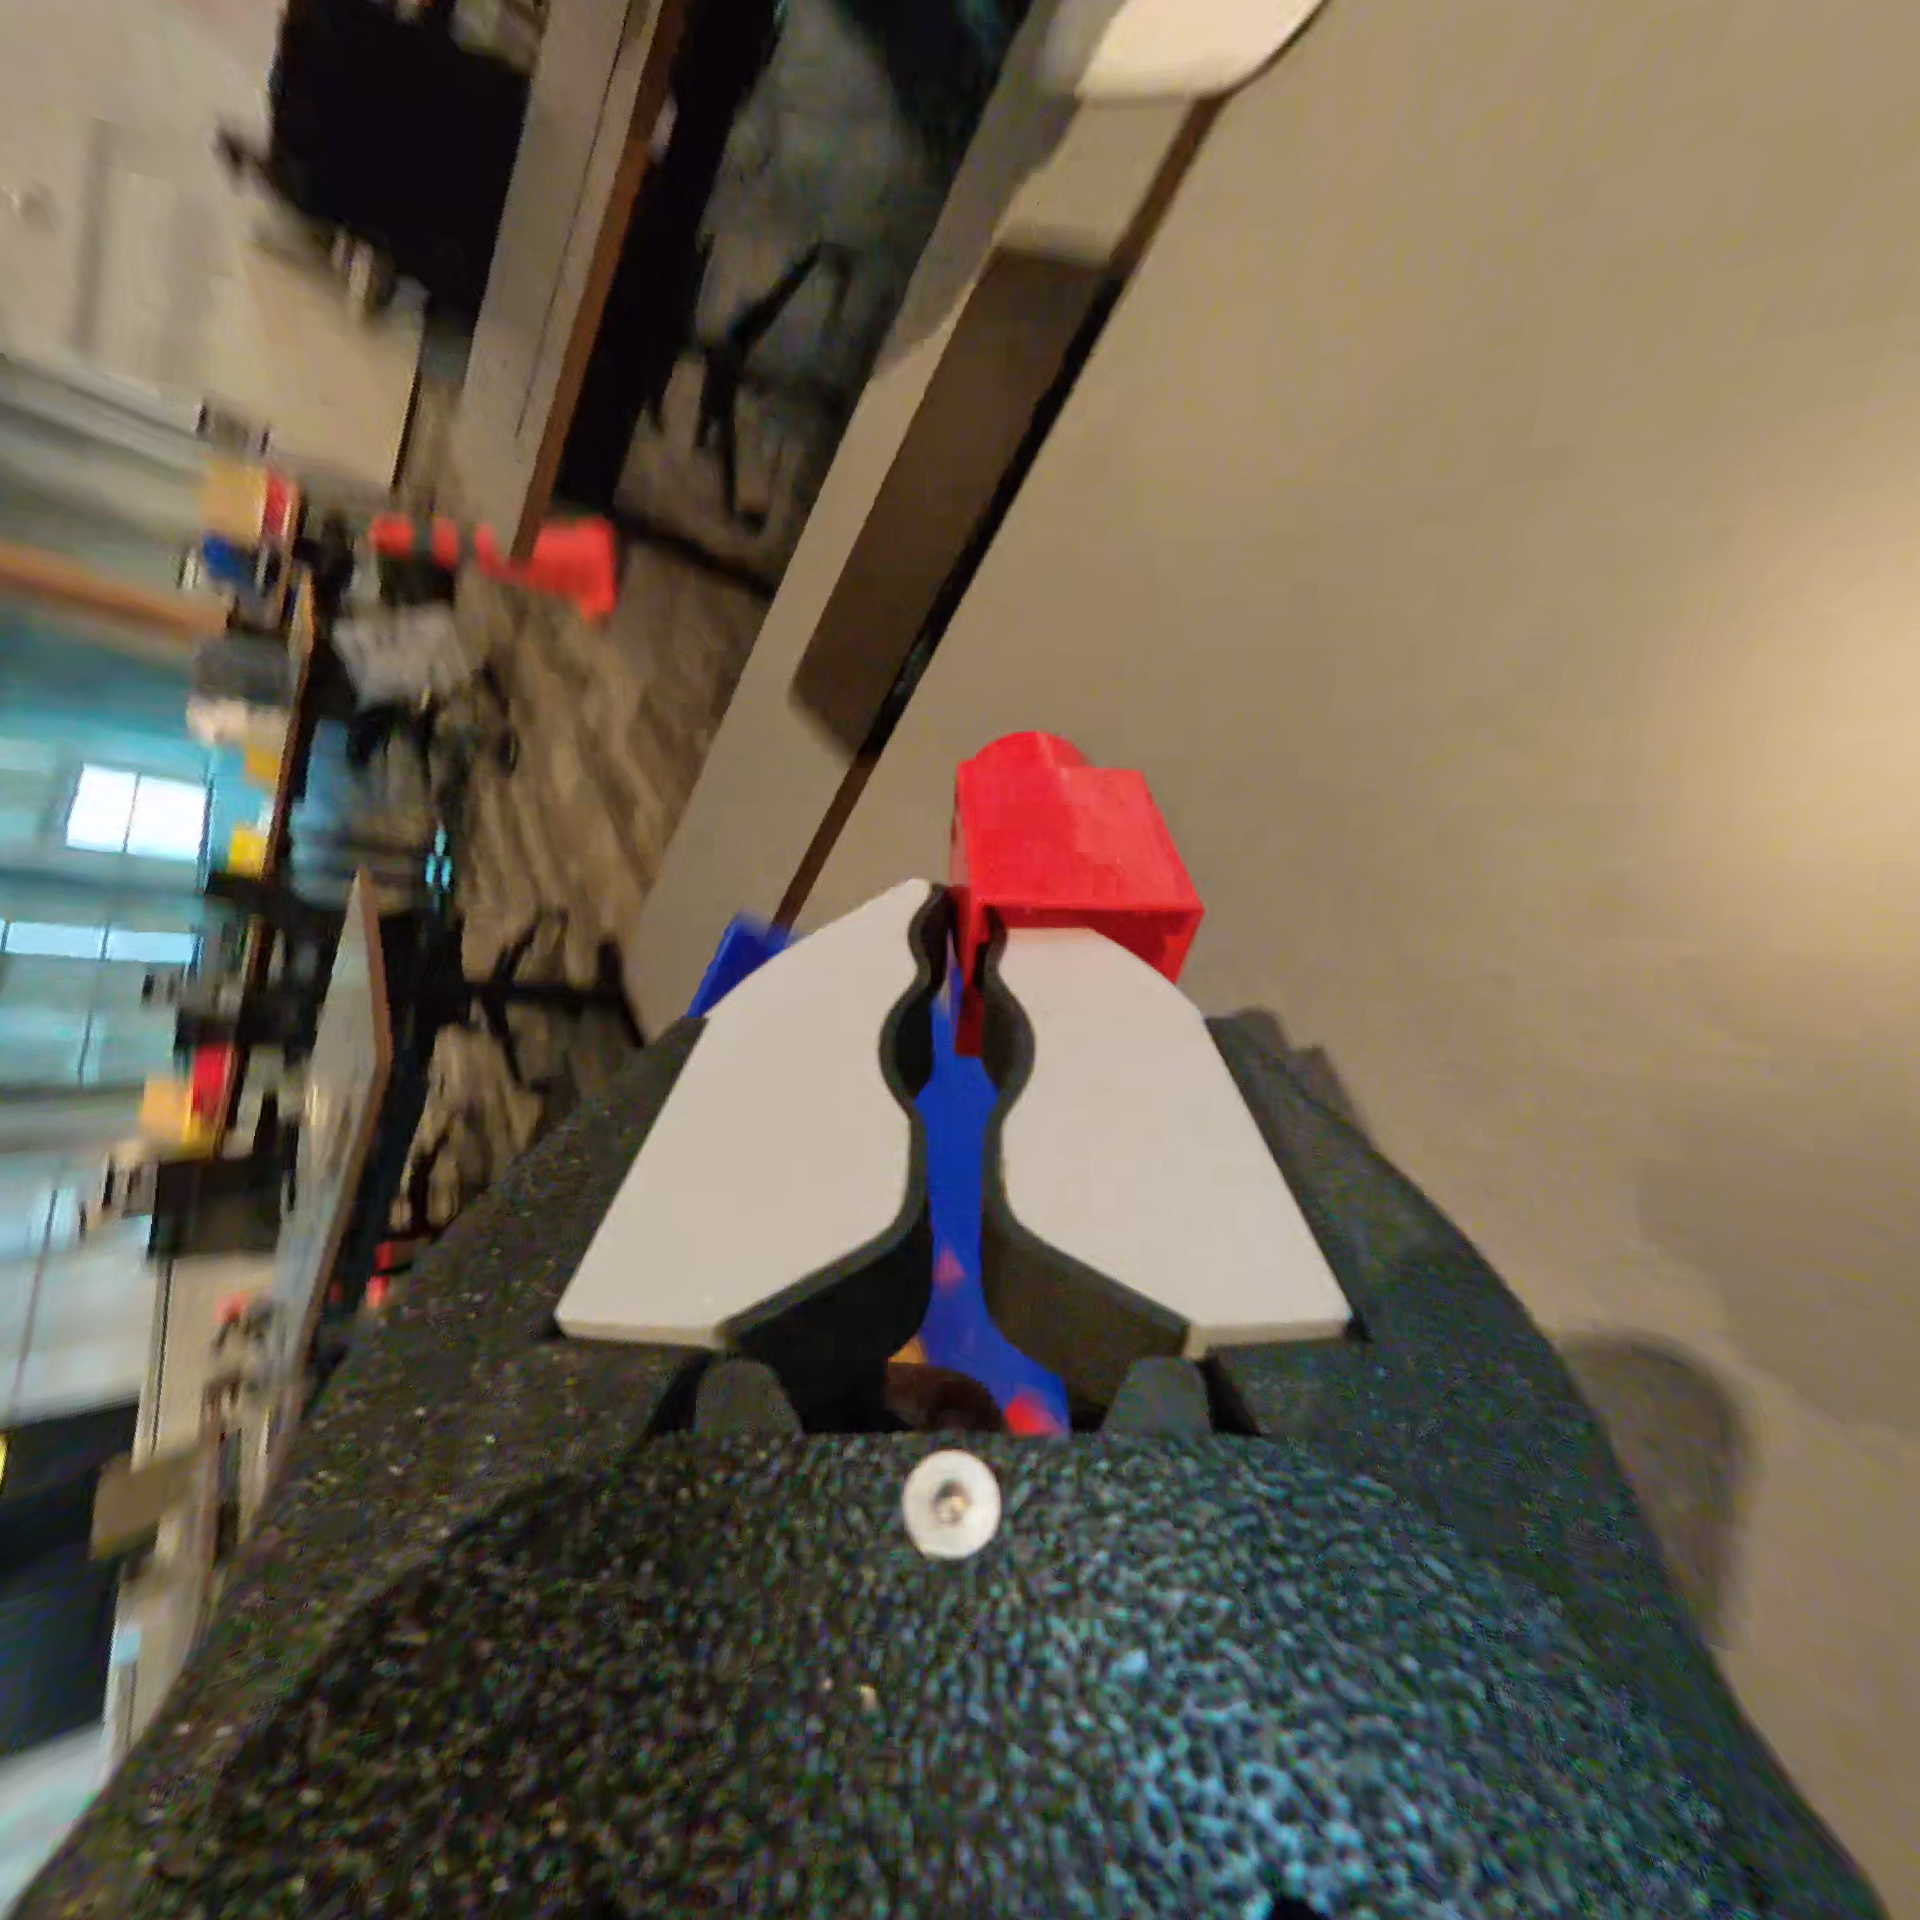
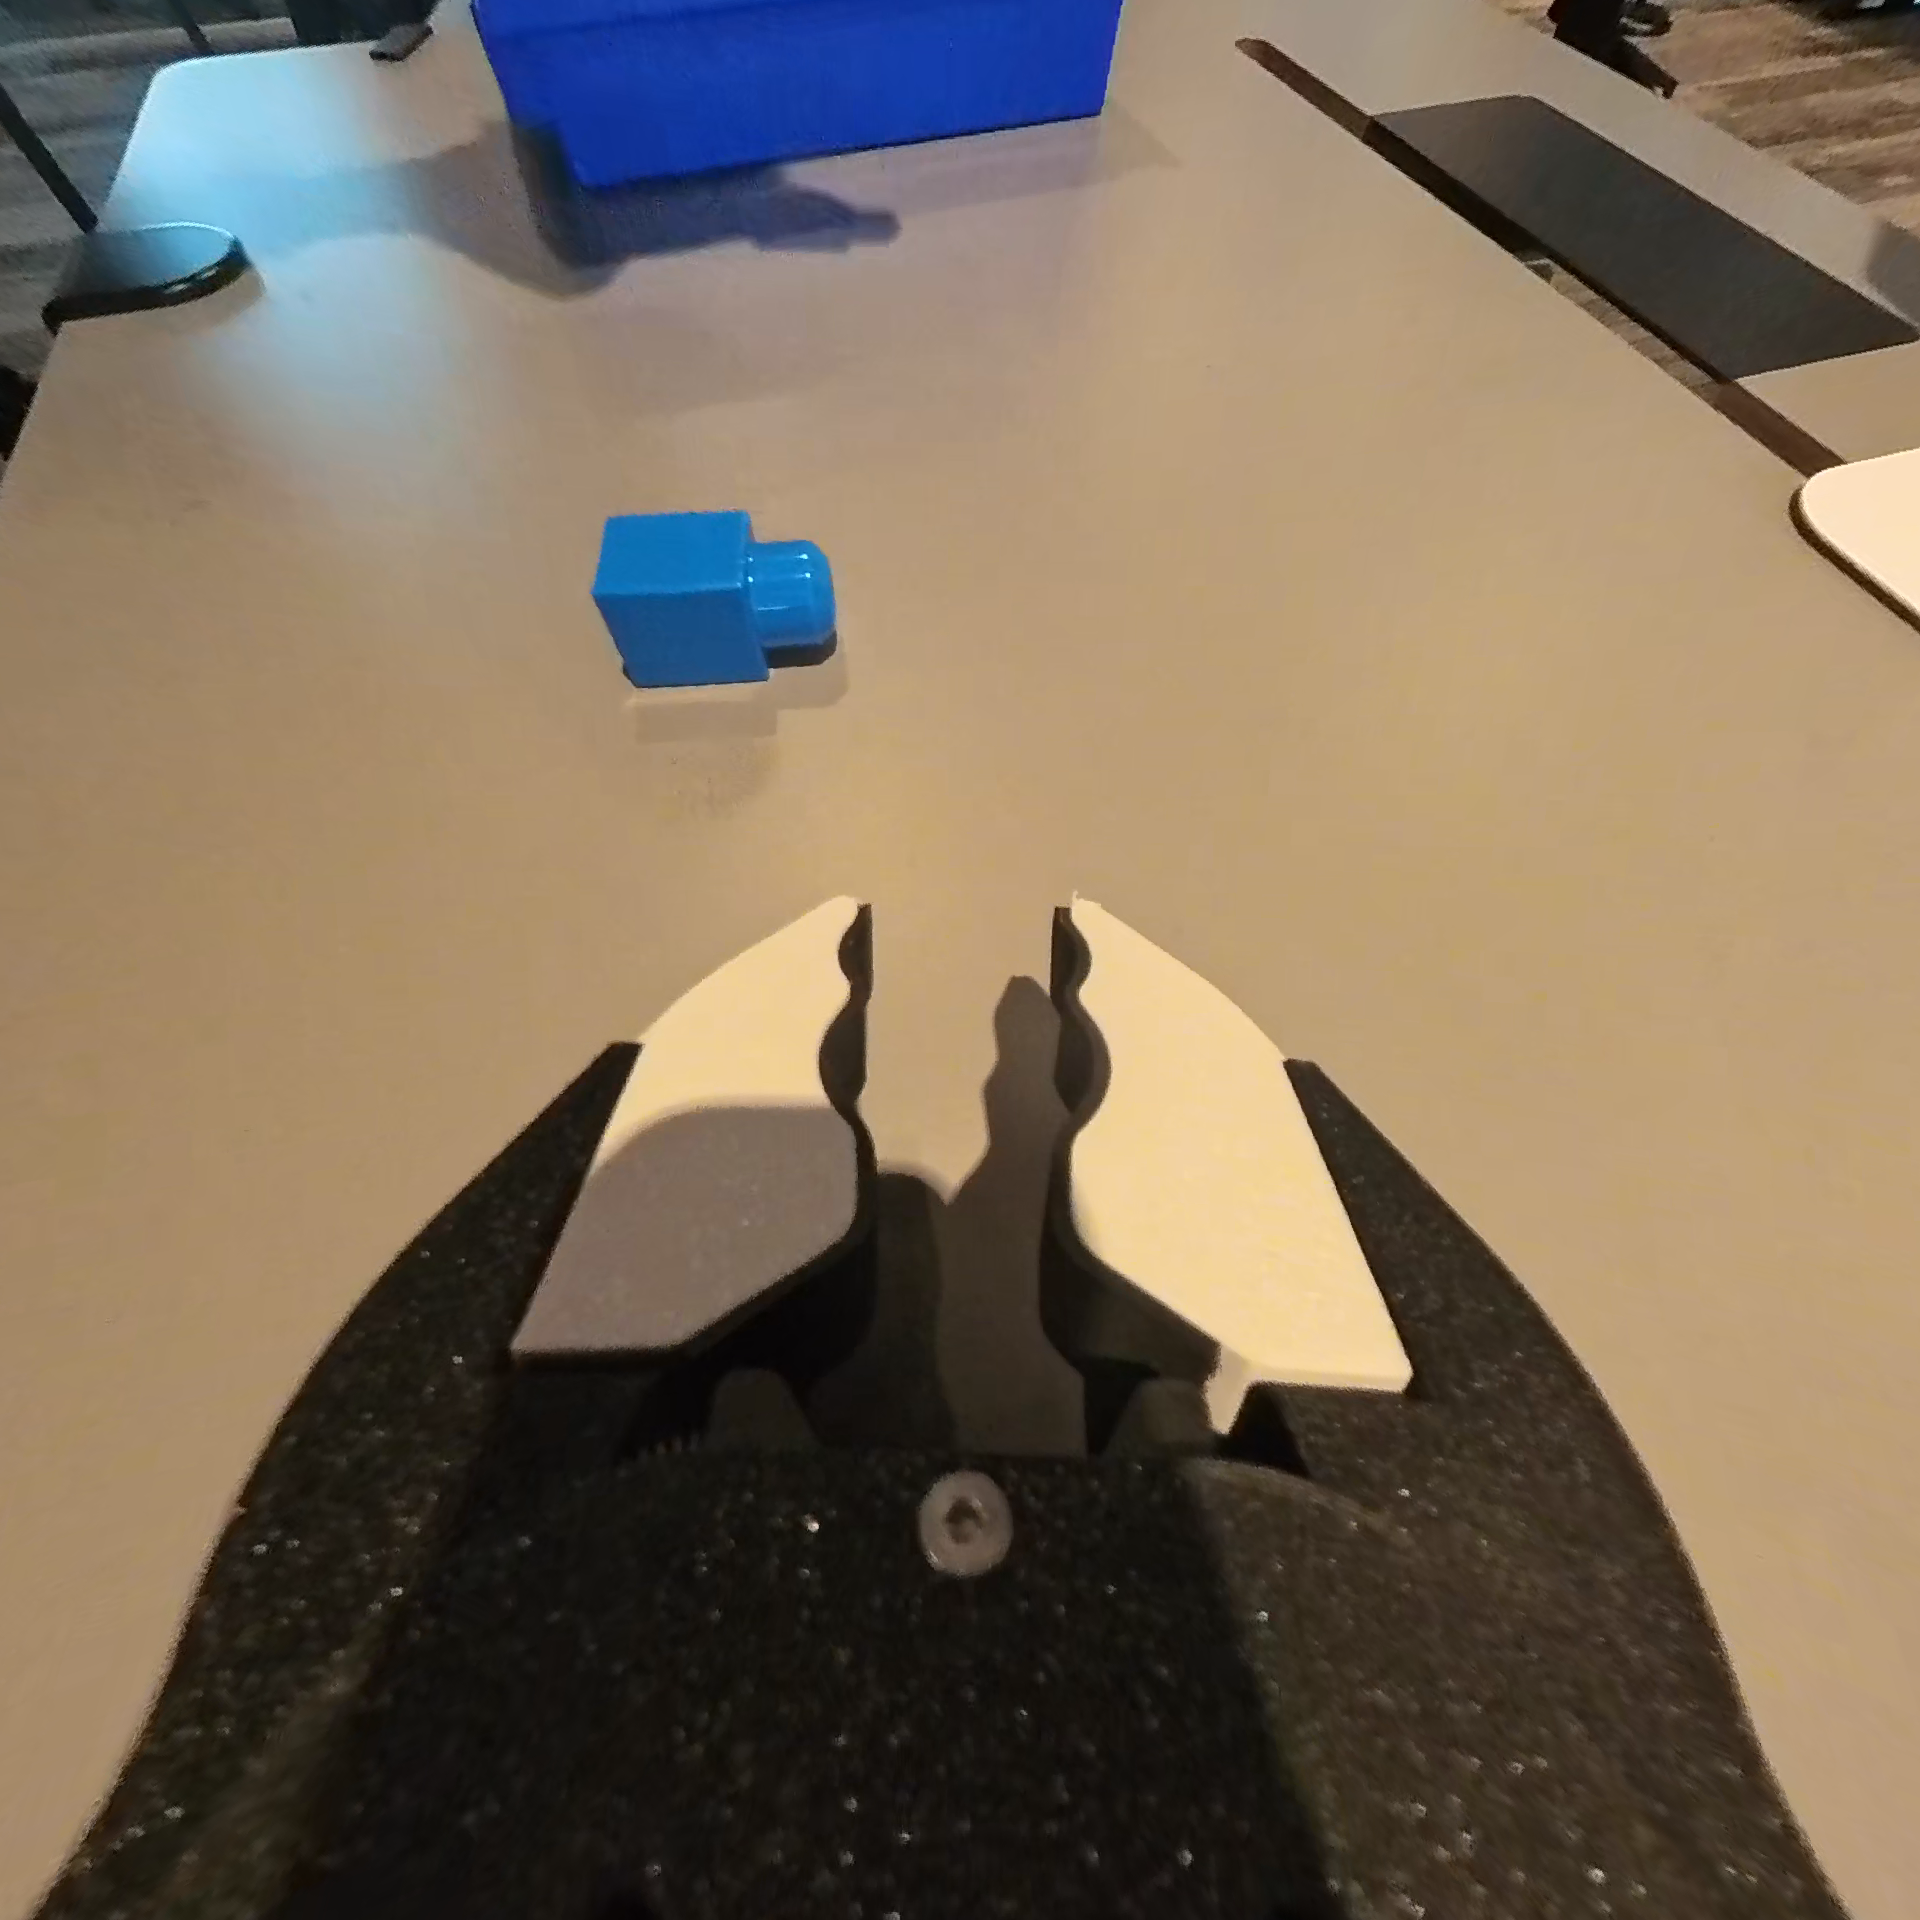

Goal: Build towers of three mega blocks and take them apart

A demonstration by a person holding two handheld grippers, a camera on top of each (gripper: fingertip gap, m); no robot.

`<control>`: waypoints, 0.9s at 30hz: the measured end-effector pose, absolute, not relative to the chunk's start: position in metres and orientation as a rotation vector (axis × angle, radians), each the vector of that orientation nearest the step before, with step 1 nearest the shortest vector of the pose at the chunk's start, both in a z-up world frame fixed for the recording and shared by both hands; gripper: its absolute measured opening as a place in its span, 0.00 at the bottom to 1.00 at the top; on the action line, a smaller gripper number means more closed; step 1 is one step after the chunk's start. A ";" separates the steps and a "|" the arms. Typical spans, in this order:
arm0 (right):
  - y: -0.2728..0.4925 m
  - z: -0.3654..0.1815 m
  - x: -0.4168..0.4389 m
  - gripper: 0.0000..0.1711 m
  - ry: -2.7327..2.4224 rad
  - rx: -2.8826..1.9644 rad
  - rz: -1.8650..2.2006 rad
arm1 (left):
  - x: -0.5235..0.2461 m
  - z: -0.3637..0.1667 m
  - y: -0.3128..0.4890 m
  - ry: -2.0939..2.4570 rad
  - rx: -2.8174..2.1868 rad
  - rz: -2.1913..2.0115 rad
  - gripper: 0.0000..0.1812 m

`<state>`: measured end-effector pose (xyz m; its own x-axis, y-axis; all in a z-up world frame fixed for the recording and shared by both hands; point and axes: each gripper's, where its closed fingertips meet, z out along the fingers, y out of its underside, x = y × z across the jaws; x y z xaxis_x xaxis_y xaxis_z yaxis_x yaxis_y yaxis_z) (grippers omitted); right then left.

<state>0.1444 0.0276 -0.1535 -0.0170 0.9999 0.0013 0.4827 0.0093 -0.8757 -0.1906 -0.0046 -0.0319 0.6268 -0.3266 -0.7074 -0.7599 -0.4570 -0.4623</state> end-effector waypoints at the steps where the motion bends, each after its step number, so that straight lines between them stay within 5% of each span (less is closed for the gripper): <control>1: 0.028 -0.154 0.144 0.19 -1.587 -1.556 0.931 | -0.157 -0.038 -0.002 0.932 -2.015 0.642 0.02; 5: 0.027 -0.154 0.145 0.19 -1.595 -1.547 0.919 | -0.056 -0.101 -0.005 1.236 -1.979 0.520 0.02; 10: 0.025 -0.153 0.146 0.19 -1.598 -1.536 0.919 | -0.017 -0.164 -0.023 1.429 -2.042 0.412 0.02; 13: 0.024 -0.154 0.146 0.19 -1.609 -1.529 0.912 | -0.015 -0.173 -0.034 1.450 -2.085 0.316 0.13; 18: 0.021 -0.157 0.145 0.19 -1.644 -1.514 0.868 | -0.018 -0.158 -0.047 1.364 -2.107 0.178 0.31; 23: 0.020 -0.159 0.144 0.19 -1.660 -1.509 0.840 | -0.061 -0.102 -0.047 1.133 -2.067 0.136 0.31; 27: 0.021 -0.159 0.144 0.19 -1.657 -1.512 0.843 | -0.169 -0.052 -0.036 0.782 -2.088 0.304 0.26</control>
